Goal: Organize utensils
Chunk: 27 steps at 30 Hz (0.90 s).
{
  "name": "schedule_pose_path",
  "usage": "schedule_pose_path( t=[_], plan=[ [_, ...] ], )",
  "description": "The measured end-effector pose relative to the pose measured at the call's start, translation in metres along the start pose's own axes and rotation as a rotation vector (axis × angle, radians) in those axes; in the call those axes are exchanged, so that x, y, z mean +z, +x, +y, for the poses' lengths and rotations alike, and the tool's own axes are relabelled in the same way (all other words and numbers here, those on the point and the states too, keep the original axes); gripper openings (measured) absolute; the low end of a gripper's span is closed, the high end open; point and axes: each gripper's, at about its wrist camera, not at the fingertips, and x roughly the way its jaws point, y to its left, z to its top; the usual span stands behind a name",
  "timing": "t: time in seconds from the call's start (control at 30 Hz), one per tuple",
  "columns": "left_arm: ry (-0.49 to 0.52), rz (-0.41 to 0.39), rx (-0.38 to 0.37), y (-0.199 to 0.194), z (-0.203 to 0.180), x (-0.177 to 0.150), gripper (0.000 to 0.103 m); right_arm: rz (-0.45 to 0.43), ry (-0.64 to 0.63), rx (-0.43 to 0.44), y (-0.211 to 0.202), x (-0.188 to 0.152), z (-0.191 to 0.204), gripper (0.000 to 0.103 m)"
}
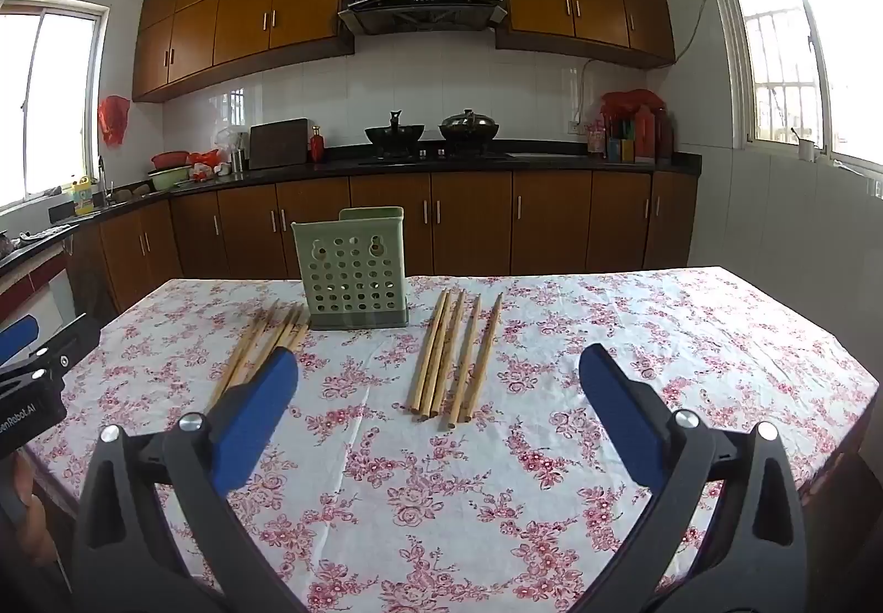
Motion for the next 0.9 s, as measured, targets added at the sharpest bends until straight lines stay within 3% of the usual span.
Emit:
schedule_pose_path(
  t=[0.9],
  plan=[
    [0.0,0.001,0.001,0.0002,0.0,0.0001,0.101,-0.001,0.005,0.001,0.0006,-0.0007,-0.0007,0.099]
  ],
)
